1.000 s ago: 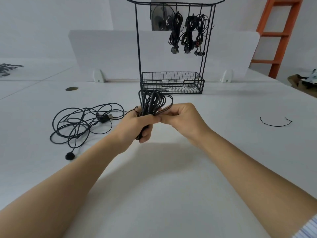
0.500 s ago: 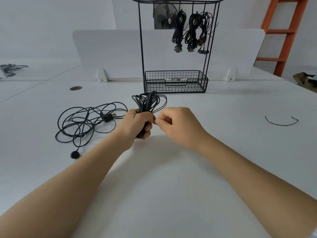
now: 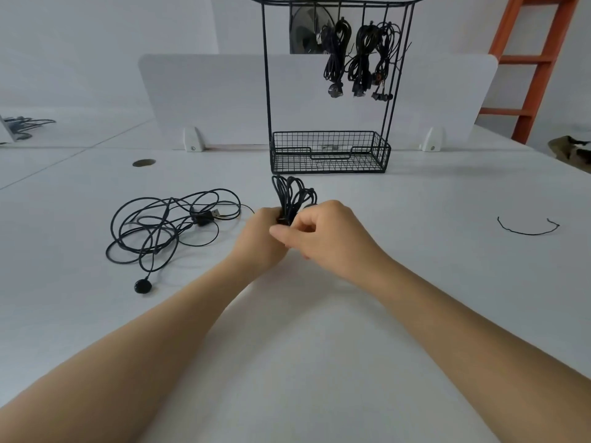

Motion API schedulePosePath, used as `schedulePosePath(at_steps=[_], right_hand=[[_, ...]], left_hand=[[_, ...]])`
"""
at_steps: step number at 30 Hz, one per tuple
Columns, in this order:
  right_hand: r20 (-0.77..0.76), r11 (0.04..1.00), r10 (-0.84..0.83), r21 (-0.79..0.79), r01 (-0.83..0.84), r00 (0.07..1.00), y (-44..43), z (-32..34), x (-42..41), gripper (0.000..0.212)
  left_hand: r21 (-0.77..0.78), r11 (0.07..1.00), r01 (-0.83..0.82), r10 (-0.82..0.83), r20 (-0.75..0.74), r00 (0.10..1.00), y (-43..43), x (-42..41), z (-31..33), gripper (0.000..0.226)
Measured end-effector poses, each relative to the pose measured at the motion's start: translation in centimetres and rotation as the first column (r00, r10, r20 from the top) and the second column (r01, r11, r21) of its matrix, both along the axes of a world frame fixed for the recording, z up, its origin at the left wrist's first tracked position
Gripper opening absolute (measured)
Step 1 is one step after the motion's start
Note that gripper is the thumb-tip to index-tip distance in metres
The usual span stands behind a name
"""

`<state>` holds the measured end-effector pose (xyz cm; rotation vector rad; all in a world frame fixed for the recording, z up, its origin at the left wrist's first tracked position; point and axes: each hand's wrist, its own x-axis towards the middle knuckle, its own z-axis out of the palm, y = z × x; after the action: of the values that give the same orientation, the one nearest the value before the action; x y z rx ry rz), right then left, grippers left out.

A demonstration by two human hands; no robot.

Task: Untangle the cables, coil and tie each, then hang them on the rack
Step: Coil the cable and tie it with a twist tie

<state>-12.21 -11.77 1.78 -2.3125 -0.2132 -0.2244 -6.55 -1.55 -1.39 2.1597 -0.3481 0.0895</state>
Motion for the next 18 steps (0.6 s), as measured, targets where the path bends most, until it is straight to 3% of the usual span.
schedulePosePath(at_steps=[4,8,12,15,18], right_hand=[[-0.032,0.989,0.015,0.147,-0.010,0.999,-1.3,0.1,0.7,0.025],[0.024,0.995,0.015,0.101,-0.018,1.000,-2.6,0.3,1.4,0.029],[0.044,0.992,0.045,0.113,-0.049,0.998,-3.4,0.2,1.8,0.016],[0.064,0.986,0.102,0.124,-0.109,0.993,-3.6,0.2,1.7,0.013],[0.098,0.991,0.129,0.034,-0.133,0.987,-3.2,-0.3,1.6,0.021]], left_hand=[[-0.147,0.989,-0.020,0.005,-0.103,0.995,0.2,0.1,0.2,0.027],[-0.280,0.960,0.029,-0.107,-0.267,0.958,1.0,0.5,0.8,0.023],[-0.439,0.881,0.175,-0.358,-0.378,0.854,1.7,0.2,1.1,0.005],[-0.571,0.791,0.220,-0.514,-0.424,0.746,2.2,0.3,1.1,0.010],[-0.712,0.666,0.222,-0.654,-0.415,0.633,2.6,0.4,1.1,0.008]])
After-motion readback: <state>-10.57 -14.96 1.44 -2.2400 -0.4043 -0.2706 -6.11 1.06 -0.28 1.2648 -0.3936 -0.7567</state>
